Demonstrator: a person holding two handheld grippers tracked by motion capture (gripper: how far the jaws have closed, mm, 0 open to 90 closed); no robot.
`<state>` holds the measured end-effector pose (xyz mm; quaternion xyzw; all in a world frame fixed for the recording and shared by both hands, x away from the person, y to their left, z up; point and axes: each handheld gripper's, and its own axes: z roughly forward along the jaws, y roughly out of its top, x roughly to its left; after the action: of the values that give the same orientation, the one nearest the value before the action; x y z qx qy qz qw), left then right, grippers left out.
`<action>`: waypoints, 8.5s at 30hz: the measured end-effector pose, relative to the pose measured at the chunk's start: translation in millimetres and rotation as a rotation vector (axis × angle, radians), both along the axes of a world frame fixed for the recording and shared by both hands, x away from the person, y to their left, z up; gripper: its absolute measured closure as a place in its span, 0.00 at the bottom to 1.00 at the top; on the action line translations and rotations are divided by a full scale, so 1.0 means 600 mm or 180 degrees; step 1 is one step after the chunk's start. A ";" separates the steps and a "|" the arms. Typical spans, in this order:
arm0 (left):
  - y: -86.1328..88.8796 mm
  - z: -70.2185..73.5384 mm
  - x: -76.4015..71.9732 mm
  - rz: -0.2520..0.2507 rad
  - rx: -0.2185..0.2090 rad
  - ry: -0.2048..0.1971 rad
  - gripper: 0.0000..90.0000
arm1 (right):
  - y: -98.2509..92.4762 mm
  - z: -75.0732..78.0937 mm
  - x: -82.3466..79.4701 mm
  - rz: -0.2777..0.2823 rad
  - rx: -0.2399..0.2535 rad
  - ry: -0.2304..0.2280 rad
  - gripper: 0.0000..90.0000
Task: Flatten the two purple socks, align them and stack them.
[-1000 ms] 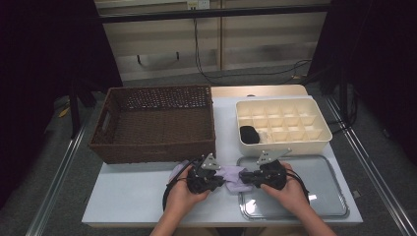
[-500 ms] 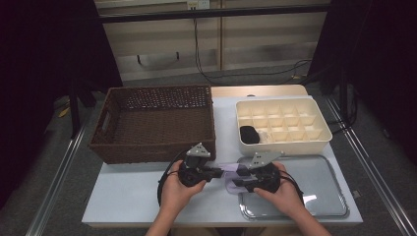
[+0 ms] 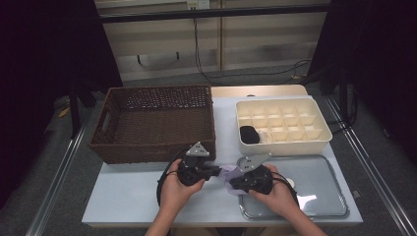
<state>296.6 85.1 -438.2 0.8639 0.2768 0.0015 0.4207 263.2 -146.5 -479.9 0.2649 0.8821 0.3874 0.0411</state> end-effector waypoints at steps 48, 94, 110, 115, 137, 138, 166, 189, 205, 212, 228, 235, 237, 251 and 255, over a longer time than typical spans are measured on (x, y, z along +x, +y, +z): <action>0.010 -0.021 0.016 0.0240 0.0085 0.0169 0.97 | -0.004 0.004 -0.003 0.0208 0.0039 0.0003 0.98; -0.004 -0.045 0.016 0.0144 0.0266 -0.0086 0.65 | -0.035 0.006 0.013 -0.0482 0.0299 -0.0076 0.78; -0.009 -0.059 0.017 0.0014 0.0506 -0.0046 0.93 | -0.062 0.007 0.003 -0.0653 0.0032 -0.0146 0.71; -0.011 -0.054 0.014 -0.0015 0.0575 0.0028 0.97 | -0.067 0.004 0.007 -0.0667 0.0072 -0.0086 0.90; 0.008 -0.051 -0.023 -0.0021 0.0568 0.0153 0.97 | -0.059 -0.001 0.046 -0.0667 0.0189 -0.0147 0.87; 0.008 -0.052 -0.024 -0.0002 0.0537 0.0172 0.97 | -0.058 0.000 0.046 -0.0689 0.0191 -0.0129 0.84; 0.017 -0.056 0.009 0.0309 0.0565 -0.0051 0.73 | -0.036 0.011 0.020 -0.0473 0.0174 -0.0172 0.82; 0.024 -0.042 -0.021 0.0246 0.0583 0.0221 0.88 | -0.046 0.003 0.036 -0.0553 0.0039 -0.0180 0.96; -0.002 -0.053 0.008 0.0210 0.0563 0.0037 0.82 | -0.045 0.001 0.032 -0.0571 0.0050 -0.0239 0.95; 0.000 -0.045 -0.001 0.0187 0.0656 0.0164 0.94 | -0.045 0.001 0.032 -0.0577 0.0080 -0.0233 0.95; 0.031 -0.038 -0.022 0.0314 0.0660 0.0252 0.74 | -0.016 0.001 0.035 -0.0402 0.0098 -0.0223 0.91; 0.062 -0.014 -0.019 0.0522 0.0627 0.0007 0.65 | -0.017 0.003 0.035 -0.0405 0.0150 -0.0196 0.87; 0.073 -0.009 -0.016 0.0589 0.0656 -0.0029 0.64 | -0.018 0.003 0.035 -0.0409 0.0159 -0.0187 0.86; 0.085 -0.032 -0.011 0.0607 0.0988 -0.0059 0.88 | -0.019 0.006 0.033 -0.0411 0.0195 -0.0186 0.85; 0.082 -0.028 -0.010 0.0589 0.0978 -0.0062 0.97 | -0.021 0.006 0.033 -0.0416 0.0202 -0.0177 0.85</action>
<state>290.5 134.3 -454.9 0.8889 0.3475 0.0908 0.2844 283.0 -158.9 -476.5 0.3123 0.8487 0.4188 0.0824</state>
